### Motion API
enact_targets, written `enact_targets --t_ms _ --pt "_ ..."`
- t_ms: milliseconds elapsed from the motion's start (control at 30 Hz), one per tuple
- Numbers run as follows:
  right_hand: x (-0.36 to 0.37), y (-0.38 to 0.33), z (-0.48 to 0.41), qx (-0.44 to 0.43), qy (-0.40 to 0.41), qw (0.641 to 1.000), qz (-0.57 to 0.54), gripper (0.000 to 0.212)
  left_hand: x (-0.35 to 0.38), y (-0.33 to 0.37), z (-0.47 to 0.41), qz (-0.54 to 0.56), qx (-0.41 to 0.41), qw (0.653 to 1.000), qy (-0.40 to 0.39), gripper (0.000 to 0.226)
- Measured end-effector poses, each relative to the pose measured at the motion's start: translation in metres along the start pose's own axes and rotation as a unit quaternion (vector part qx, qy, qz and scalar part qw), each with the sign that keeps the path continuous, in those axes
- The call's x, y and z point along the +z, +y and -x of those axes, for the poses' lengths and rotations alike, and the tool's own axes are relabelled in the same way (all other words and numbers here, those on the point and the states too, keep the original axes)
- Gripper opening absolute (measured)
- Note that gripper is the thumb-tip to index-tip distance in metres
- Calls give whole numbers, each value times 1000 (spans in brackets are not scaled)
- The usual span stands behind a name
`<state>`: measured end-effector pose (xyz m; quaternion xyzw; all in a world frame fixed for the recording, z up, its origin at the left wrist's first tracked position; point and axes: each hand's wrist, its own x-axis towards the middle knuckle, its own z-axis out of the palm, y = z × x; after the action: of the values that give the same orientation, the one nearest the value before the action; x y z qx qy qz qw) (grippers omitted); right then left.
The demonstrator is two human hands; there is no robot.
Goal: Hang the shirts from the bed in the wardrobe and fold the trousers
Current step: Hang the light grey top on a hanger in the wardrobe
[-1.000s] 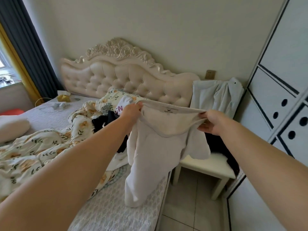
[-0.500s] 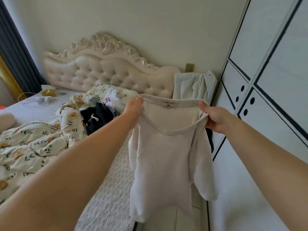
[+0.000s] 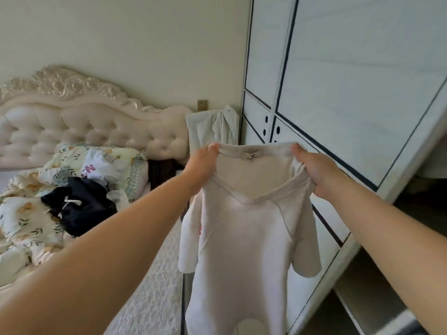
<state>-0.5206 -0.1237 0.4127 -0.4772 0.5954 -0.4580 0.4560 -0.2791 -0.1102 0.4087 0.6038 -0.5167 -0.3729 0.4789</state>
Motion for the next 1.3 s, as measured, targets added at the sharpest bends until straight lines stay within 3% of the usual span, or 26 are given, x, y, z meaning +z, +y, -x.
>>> enact_targets --t_ms 167,267,467,600,667,967,1300 --pt "-37 -6 59 -64 95 993 8 61 33 26 25 -16 77 995 -60 41" --pt "-59 -16 93 -108 166 980 10 76 52 49 38 -13 124 990 -60 26" --pt "-116 -50 147 -150 287 946 2 68 91 104 67 -5 246 966 -82 34" --pt "-168 -88 173 -157 355 921 -4 37 115 156 82 7 311 947 -85 41" --pt "-196 -104 184 -161 386 908 0 39 131 184 93 20 339 937 -75 39" --pt "-300 -146 235 -190 537 812 124 43 223 279 147 112 349 914 -177 41" --pt "-399 -167 274 -175 621 748 157 53 307 360 188 9 462 849 -258 48"
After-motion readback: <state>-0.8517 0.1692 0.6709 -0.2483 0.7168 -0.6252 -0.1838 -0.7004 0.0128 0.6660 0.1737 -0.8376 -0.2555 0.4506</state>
